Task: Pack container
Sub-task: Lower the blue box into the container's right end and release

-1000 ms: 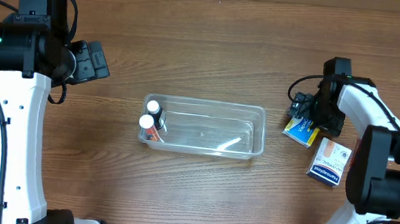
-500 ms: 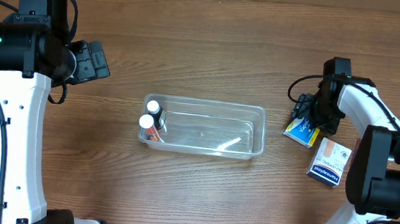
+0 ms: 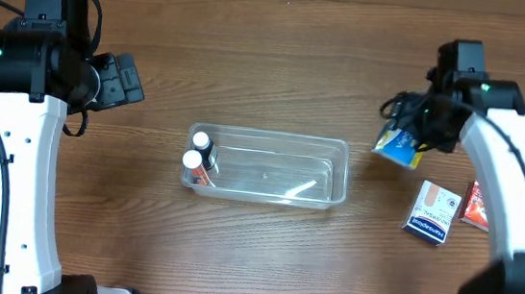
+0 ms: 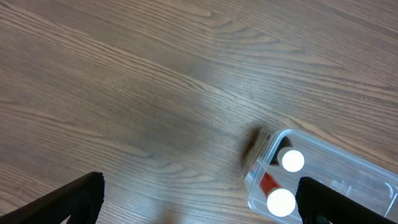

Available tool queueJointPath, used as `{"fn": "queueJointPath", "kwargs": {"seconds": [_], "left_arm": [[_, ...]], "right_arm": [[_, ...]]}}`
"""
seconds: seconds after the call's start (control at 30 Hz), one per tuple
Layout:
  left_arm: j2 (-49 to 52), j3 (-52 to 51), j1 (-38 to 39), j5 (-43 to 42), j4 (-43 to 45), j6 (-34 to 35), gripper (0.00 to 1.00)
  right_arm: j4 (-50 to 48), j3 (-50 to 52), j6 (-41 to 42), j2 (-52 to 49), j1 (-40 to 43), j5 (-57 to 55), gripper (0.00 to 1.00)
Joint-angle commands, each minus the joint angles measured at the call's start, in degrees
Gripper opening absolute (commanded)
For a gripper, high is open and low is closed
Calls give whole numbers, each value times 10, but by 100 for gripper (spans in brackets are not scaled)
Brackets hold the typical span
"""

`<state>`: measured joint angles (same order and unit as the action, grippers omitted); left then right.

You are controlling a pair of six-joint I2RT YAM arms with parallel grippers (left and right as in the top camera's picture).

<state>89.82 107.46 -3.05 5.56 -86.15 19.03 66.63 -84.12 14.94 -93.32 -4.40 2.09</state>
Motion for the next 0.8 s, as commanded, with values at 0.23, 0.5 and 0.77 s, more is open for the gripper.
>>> {"fn": "queueJointPath", "kwargs": {"seconds": [0.23, 0.5, 0.77], "left_arm": [[2, 6, -3, -6, -2, -12, 100], [2, 6, -3, -5, -6, -12, 100], [2, 6, -3, -6, -5, -12, 100]], "right_arm": [[-2, 0, 64, 66, -210, 1, 79], [-63, 81, 74, 24, -229, 2, 80], [-105, 129, 72, 13, -229, 2, 81]]}}
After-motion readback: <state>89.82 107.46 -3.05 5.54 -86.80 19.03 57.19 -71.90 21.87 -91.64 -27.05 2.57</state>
